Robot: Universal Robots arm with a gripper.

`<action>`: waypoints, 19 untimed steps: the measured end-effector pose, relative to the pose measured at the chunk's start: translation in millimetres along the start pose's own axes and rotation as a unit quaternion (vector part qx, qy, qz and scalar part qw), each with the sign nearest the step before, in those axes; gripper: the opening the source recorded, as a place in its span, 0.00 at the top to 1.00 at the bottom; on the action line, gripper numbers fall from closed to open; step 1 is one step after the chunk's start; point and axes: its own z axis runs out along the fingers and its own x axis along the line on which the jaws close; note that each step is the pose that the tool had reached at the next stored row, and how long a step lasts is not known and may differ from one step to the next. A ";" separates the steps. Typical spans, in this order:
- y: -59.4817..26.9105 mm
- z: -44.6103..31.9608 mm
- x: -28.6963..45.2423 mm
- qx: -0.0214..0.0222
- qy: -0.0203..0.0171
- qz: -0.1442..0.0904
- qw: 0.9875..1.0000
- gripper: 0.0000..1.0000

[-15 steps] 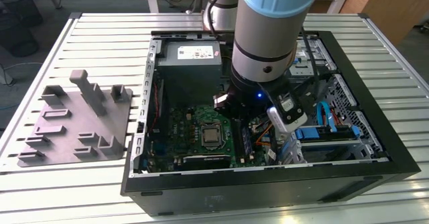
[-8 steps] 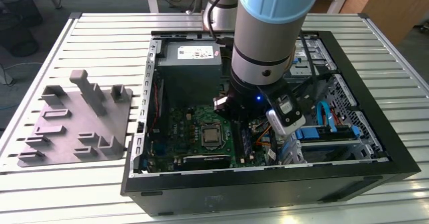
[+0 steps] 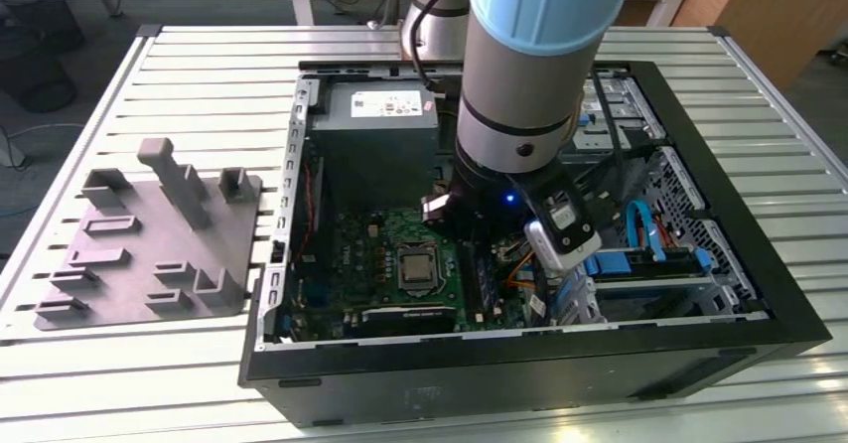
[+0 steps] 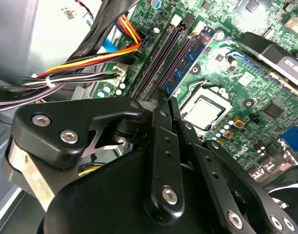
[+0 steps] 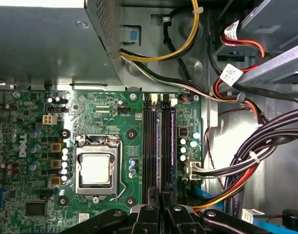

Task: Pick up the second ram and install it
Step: 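Insert the second ram into the second slot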

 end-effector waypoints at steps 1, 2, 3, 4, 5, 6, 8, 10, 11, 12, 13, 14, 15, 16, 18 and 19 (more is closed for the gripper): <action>0.0 0.6 0.0 0.000 0.000 0.000 1.000 0.86; -0.1 1.3 0.0 0.000 0.000 0.000 1.000 0.86; -0.1 1.9 0.1 0.000 0.000 0.000 1.000 0.86; -0.1 2.5 0.1 0.000 0.000 0.000 1.000 0.86; -0.2 3.3 0.1 0.000 0.000 0.000 1.000 0.86; -0.2 3.9 0.1 0.000 0.000 0.000 1.000 0.86; -0.3 5.1 0.2 0.000 0.000 0.000 1.000 0.86; -0.4 6.3 0.2 0.000 0.000 0.000 1.000 0.86; -0.4 7.0 0.2 0.000 0.000 0.000 1.000 0.86; -0.4 7.6 0.2 0.000 0.000 0.000 1.000 0.86; -0.5 8.2 0.3 0.000 0.000 0.000 1.000 0.86; -0.5 8.9 0.3 0.000 0.000 0.000 1.000 0.86; -0.6 9.6 0.3 0.000 0.000 0.000 1.000 0.86; -0.6 10.3 0.3 0.000 0.000 0.000 1.000 0.86; -0.7 11.8 0.4 0.000 0.000 0.000 1.000 0.86; -0.7 12.5 0.4 0.000 0.000 0.000 1.000 0.86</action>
